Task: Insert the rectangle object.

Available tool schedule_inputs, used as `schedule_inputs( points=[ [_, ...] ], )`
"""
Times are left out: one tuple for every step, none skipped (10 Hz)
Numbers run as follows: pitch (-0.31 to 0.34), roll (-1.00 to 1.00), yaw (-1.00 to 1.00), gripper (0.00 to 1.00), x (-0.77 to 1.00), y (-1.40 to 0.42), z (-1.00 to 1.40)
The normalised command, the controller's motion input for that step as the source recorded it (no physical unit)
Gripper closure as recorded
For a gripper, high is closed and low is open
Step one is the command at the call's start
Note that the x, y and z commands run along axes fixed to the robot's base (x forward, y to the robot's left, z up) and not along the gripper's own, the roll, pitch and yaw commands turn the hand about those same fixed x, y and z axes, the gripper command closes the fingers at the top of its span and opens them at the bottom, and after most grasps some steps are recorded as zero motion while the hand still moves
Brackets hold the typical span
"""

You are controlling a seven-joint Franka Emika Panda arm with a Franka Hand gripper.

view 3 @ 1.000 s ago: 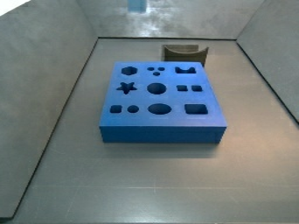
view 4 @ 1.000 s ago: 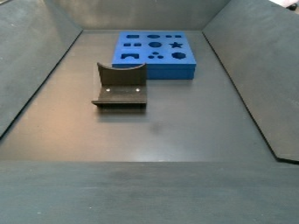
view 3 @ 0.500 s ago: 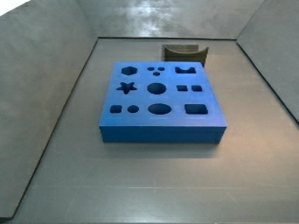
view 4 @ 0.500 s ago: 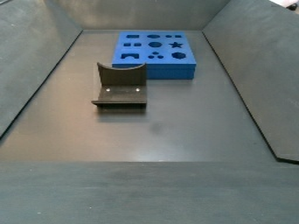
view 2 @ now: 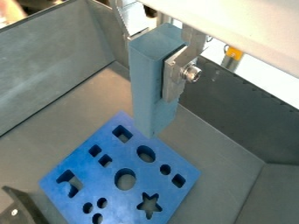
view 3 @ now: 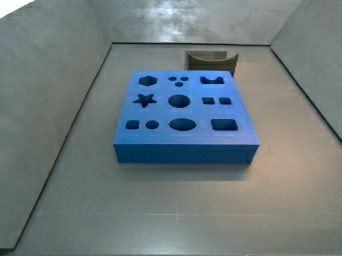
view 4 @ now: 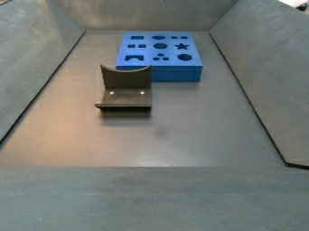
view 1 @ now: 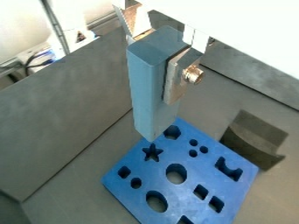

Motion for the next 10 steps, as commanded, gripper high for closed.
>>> schedule_inputs(
  points=[
    [-0.049, 0.0, -0.99, 1.0, 0.09, 0.05, -0.24],
    [-0.049, 0.0, -1.0, 1.0, 0.09, 0.04, -0.25],
    [-0.066, 0.0, -1.0, 1.0, 0.09, 0.03, -0.33],
    [-0.056, 0.0, -0.83, 1.0, 0.33, 0.0, -0.34],
    [-0.037, 0.0, -0.69, 1.0, 0.49, 0.0, -0.32],
    [-0.034, 0.0, -0.66, 1.0, 0.53, 0.0, -0.31],
    [-0.031, 0.0, -0.64, 1.0, 0.55, 0.0, -0.31],
    [-0.029, 0.0, -0.65, 1.0, 0.55, 0.0, -0.31],
    [-0.03, 0.0, -0.65, 1.0, 0.55, 0.0, -0.3],
    [-0.031, 0.0, -0.66, 1.0, 0.54, 0.0, -0.29]
  ],
)
